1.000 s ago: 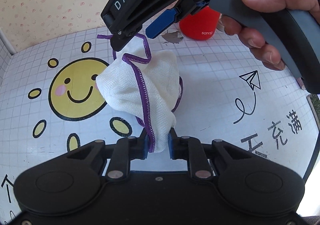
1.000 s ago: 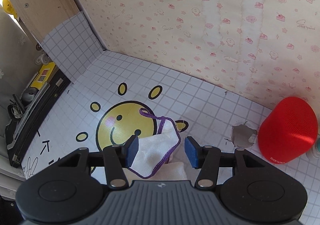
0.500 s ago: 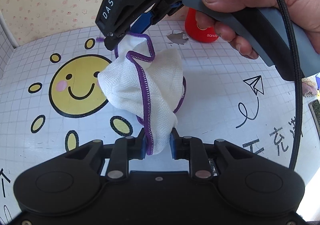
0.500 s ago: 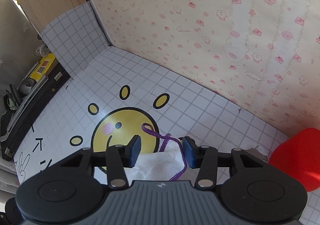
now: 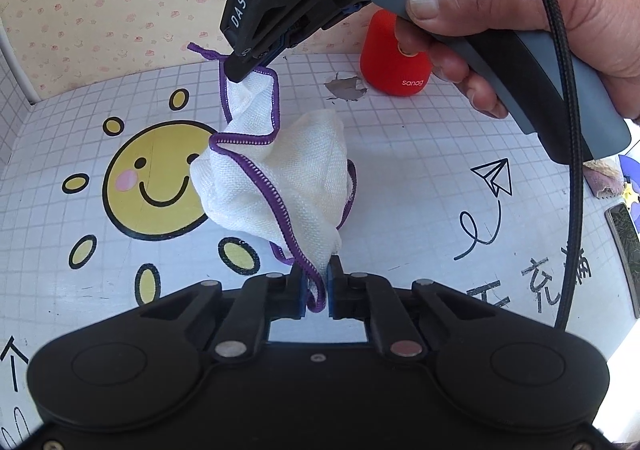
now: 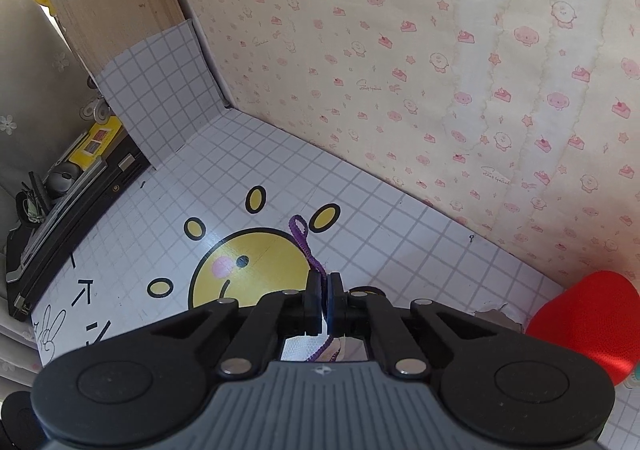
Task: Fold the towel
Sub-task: 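Lift the towel with the right gripper while the left gripper grasps another purple edge, then raise the towel high with both grippers so it hangs unfolded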
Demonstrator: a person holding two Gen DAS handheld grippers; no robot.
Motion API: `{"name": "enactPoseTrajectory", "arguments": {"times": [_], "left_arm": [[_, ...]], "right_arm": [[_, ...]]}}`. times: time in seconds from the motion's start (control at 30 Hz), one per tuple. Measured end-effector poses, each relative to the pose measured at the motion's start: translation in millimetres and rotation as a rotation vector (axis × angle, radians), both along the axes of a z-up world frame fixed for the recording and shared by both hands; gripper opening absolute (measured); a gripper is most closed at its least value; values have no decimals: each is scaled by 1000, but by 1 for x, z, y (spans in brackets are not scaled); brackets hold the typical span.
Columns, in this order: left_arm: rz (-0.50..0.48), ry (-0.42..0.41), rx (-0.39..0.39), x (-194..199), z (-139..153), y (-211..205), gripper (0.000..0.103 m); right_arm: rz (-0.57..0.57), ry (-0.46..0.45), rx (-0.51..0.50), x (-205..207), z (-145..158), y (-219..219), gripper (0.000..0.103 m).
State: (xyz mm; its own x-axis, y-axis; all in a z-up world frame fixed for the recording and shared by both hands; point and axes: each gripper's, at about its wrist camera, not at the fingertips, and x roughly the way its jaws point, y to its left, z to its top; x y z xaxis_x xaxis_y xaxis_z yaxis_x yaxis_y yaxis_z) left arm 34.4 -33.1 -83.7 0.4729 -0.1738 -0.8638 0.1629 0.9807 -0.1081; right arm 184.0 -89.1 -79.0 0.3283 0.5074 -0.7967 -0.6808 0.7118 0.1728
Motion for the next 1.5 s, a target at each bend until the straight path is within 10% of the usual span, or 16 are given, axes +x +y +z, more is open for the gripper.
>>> {"name": "enactPoseTrajectory", "arguments": {"times": [1.5], "left_arm": [[207,-221,76,-20,101,109,10]], "right_arm": [[67,-229,74,-33,119,83,2]]}}
